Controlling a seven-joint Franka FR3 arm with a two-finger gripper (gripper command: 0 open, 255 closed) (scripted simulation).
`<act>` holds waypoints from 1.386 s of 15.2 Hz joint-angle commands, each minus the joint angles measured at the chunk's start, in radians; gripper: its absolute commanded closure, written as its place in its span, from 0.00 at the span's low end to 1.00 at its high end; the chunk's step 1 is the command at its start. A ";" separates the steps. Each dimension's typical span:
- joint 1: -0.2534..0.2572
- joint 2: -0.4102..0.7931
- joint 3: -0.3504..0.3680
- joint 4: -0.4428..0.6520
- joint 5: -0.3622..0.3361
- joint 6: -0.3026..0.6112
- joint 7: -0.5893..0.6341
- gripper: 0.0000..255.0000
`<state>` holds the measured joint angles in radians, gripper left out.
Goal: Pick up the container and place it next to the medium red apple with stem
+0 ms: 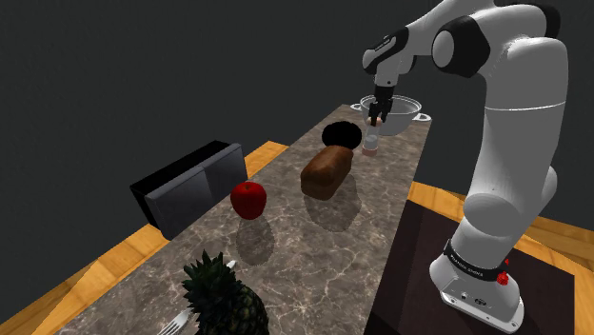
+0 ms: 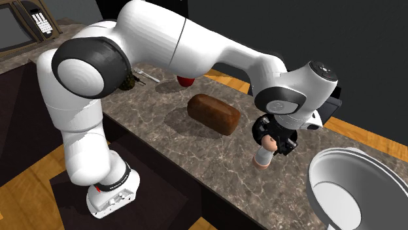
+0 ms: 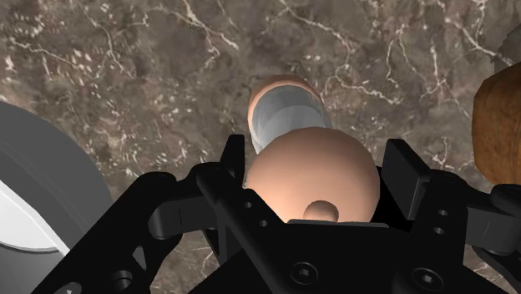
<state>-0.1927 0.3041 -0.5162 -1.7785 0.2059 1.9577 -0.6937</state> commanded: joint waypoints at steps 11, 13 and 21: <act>0.002 -0.013 -0.003 0.023 -0.009 -0.035 0.007 1.00; 0.002 -0.022 -0.005 0.040 -0.015 -0.059 0.012 1.00; 0.002 -0.046 -0.011 0.118 -0.031 -0.157 0.026 1.00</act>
<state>-0.1893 0.2600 -0.5264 -1.6720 0.1759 1.8141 -0.6685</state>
